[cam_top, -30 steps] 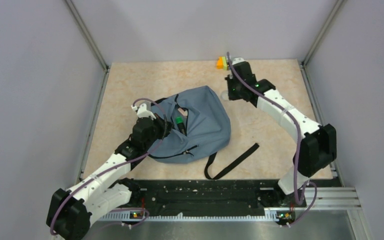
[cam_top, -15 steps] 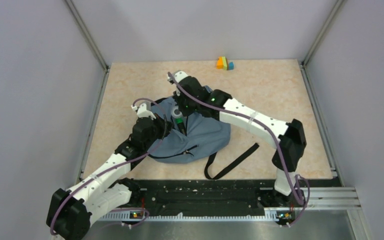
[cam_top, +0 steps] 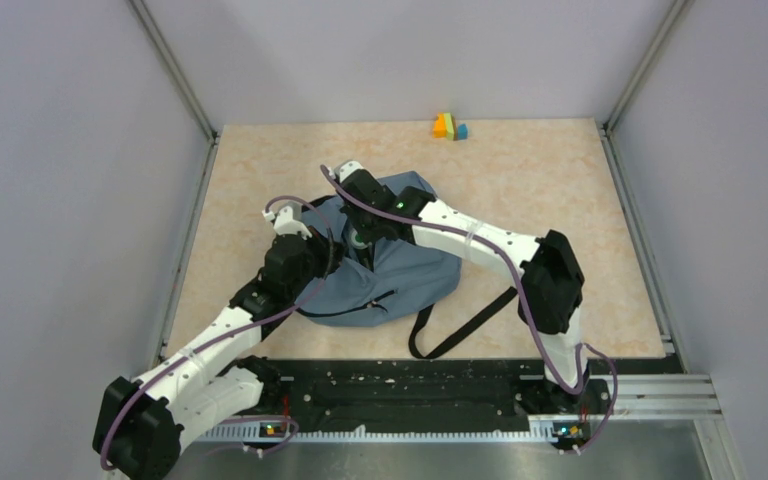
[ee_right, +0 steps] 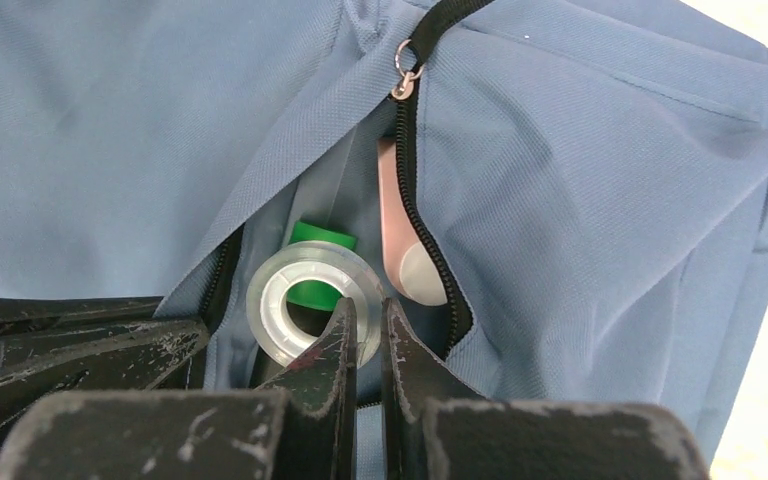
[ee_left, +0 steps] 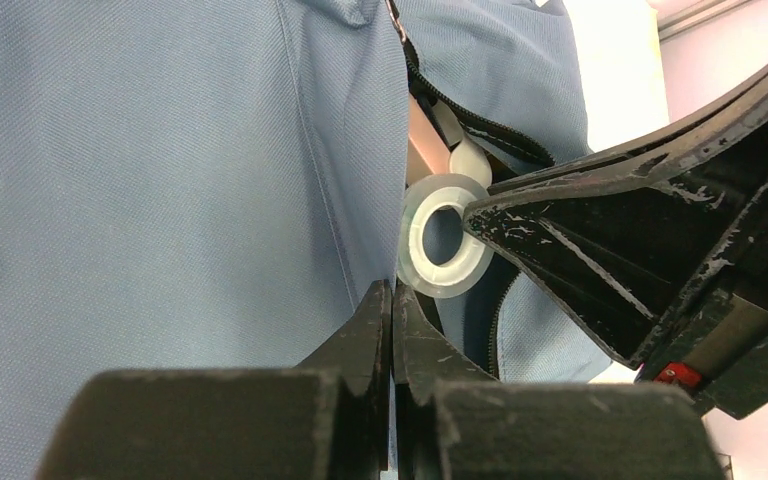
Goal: Pack the student bag
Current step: Place the stationery in the student bag.
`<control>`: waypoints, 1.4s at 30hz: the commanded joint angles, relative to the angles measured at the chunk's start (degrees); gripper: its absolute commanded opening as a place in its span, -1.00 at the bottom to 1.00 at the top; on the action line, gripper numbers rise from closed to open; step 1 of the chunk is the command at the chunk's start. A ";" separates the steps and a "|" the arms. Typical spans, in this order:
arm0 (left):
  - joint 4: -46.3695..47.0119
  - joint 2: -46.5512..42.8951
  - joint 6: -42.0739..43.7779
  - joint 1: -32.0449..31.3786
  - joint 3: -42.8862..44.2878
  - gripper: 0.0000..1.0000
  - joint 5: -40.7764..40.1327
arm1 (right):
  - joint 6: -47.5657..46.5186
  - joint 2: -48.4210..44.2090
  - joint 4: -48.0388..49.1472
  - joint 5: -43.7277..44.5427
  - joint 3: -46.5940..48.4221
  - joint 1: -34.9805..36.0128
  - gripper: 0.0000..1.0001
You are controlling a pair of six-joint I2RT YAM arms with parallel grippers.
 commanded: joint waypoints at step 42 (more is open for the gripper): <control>4.08 -0.97 0.41 0.93 1.64 -1.00 -0.27 | -0.72 -4.56 0.11 9.32 0.10 1.31 -0.40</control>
